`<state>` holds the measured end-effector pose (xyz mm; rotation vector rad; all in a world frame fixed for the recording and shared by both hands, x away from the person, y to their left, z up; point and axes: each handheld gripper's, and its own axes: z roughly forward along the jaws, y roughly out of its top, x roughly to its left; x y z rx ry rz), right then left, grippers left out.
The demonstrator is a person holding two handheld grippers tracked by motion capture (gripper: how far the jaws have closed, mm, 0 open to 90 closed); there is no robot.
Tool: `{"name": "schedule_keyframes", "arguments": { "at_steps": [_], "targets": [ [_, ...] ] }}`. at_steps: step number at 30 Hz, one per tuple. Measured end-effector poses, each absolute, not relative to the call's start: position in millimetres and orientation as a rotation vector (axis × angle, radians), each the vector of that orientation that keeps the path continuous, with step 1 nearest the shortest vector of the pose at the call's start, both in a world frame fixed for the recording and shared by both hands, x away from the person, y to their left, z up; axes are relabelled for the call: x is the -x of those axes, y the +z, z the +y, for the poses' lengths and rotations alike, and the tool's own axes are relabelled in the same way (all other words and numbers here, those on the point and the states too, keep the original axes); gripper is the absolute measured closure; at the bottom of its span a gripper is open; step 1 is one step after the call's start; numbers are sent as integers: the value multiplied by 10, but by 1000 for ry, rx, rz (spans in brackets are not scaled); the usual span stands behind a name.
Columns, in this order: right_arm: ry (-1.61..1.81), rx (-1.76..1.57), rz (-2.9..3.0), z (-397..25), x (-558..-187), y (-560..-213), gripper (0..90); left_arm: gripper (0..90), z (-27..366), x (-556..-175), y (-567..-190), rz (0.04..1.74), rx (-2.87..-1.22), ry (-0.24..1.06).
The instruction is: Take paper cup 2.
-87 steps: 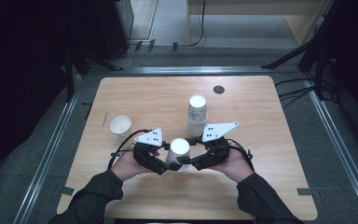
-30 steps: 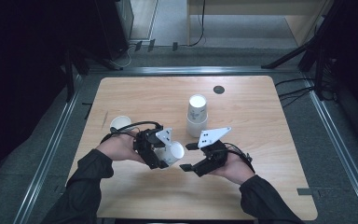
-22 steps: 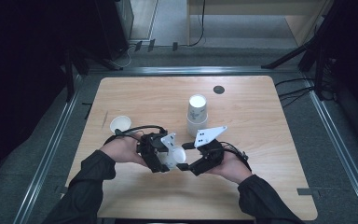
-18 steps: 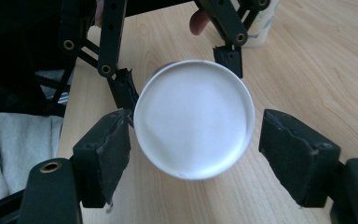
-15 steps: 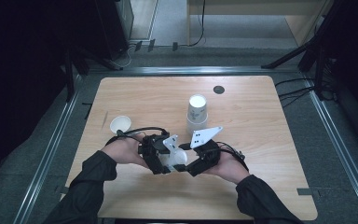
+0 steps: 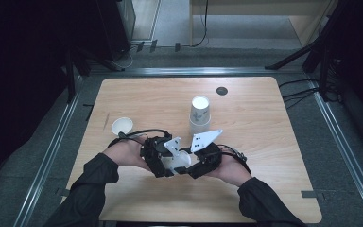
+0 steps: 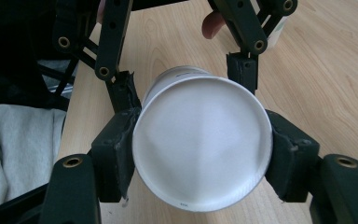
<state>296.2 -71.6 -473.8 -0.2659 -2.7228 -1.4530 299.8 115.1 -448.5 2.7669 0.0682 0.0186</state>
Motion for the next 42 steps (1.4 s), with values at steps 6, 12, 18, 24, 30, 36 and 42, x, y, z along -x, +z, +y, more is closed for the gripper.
{"name": "schedule_keyframes", "arguments": {
  "at_steps": [6, 12, 18, 24, 30, 36, 42],
  "targets": [
    [-1496, 286, -2714, -800, -2990, -4677, 346, 151, 1222, -3047, -4441, 134, -2682, -13],
    [-1551, 306, -2691, -924, -3031, -4615, 346, 131, 1367, -3085, -4390, 207, -2600, 5],
    [-1591, 328, -2673, -1035, -3047, -4555, 346, 127, 1527, -3099, -4394, 246, -2512, -2],
    [-1639, 348, -2638, -1134, -3060, -4502, 346, 127, 1623, -3093, -4416, 298, -2456, -4],
    [-1656, 351, -2613, -1174, -3063, -4481, 346, 127, 1660, -3095, -4469, 360, -2368, -62],
    [-1672, 347, -2580, -1184, -3057, -4471, 346, 127, 1665, -3027, -4537, 386, -2302, -46],
    [-1689, 351, -2545, -1182, -3060, -4469, 346, 125, 1644, -2992, -4544, 364, -2225, -76]
  ]
}}
